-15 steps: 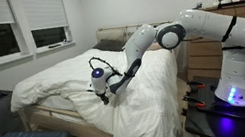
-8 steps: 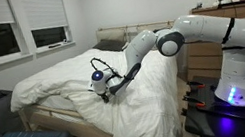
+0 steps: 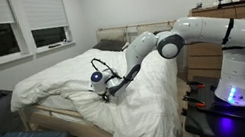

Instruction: Straighten the beddings on the bottom right corner of the bed

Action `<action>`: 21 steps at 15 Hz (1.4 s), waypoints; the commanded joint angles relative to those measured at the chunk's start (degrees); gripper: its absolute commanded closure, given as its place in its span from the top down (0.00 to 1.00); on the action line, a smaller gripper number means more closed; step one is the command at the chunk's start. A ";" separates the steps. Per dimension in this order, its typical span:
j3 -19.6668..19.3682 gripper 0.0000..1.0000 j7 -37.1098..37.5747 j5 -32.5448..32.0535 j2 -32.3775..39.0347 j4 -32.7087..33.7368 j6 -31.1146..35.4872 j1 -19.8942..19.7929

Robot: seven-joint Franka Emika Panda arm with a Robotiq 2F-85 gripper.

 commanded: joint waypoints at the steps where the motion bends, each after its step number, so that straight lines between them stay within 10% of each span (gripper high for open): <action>1: -0.26 0.27 -0.92 0.27 0.49 1.53 -1.75 -0.41; 5: -0.25 0.01 -0.91 -0.11 -0.48 0.23 -1.05 -0.15; 21: 13.80 0.02 -21.17 -0.60 -10.71 -9.67 5.87 3.74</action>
